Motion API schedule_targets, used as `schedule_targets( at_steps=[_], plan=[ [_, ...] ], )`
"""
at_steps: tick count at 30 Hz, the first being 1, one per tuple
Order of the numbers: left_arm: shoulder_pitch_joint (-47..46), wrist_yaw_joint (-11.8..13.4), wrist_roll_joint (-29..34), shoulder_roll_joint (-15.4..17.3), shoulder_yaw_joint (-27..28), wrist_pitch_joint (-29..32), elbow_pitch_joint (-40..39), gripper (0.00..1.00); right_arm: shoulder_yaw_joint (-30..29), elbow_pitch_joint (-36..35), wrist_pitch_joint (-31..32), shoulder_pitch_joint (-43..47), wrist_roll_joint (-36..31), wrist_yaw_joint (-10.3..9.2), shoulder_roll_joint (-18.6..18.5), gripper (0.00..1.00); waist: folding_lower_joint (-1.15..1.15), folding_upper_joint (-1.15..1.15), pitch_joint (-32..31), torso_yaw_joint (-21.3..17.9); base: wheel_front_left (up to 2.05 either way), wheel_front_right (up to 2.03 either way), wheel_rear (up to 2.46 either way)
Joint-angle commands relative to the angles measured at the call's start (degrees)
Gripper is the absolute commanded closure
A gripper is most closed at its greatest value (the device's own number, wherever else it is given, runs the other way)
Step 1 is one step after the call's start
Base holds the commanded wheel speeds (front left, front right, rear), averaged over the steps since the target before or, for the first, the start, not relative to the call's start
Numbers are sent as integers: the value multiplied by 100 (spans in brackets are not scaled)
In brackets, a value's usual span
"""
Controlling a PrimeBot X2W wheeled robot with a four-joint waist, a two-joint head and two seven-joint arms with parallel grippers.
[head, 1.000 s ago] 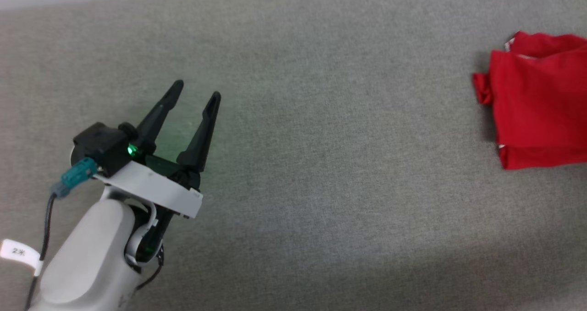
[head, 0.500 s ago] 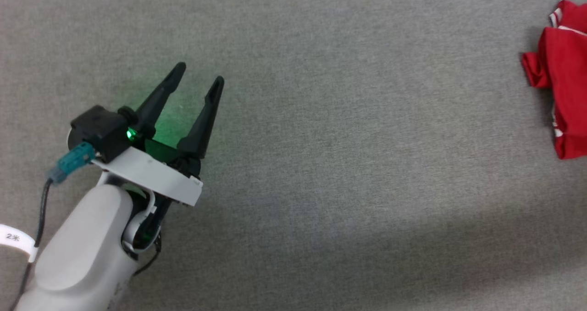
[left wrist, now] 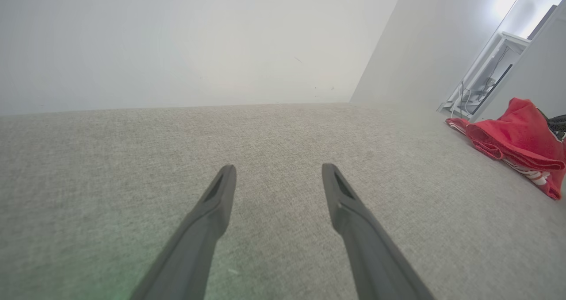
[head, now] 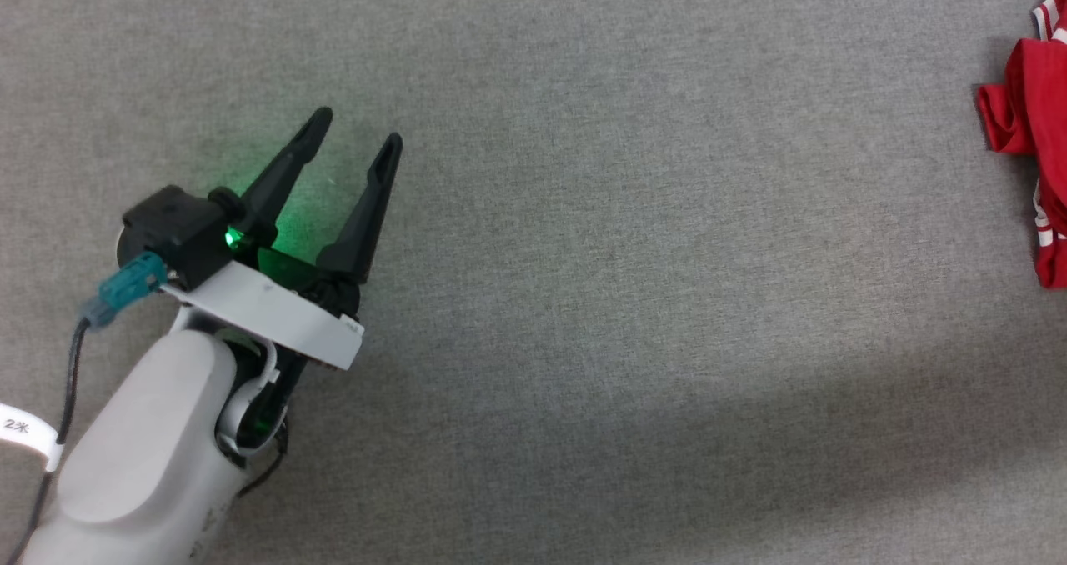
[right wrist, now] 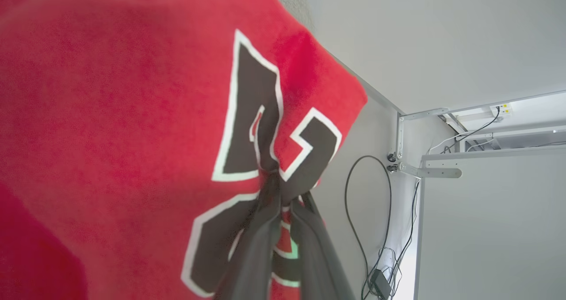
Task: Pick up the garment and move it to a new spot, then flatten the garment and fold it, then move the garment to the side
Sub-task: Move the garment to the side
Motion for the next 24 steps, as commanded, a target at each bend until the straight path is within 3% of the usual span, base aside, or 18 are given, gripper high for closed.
schedule_targets(
  at_steps=[1,4,5,6,7,18,24],
  plan=[
    [-22,-12,-27,9,-8,-1,24,0,-41,80,-61,-90,-69,-6,65,73,0,0,-15,-6,0,0,0],
    [2,-12,-42,5,-24,-1,51,0,-62,227,-128,-147,-148,-6,121,50,0,0,-78,-11,0,0,0],
    [15,-12,-53,4,-22,-1,60,0,-77,293,-150,-169,-149,-6,134,25,0,0,-107,-10,0,0,0],
    [33,-12,-63,3,-19,-1,68,0,-73,344,-176,-173,-138,-6,142,8,0,0,-141,-9,0,0,0],
    [54,-12,-59,5,-22,-1,79,0,-55,399,-193,-168,-135,-6,151,0,0,0,-178,-8,0,0,0],
    [364,-12,-83,-27,76,-1,178,0,114,833,-639,-255,-9,-6,288,0,0,0,-756,-7,0,0,0],
    [667,-12,-89,-85,189,-1,236,0,-75,1027,-1128,-232,212,-6,601,0,0,0,-1278,36,0,0,0]
  ],
)
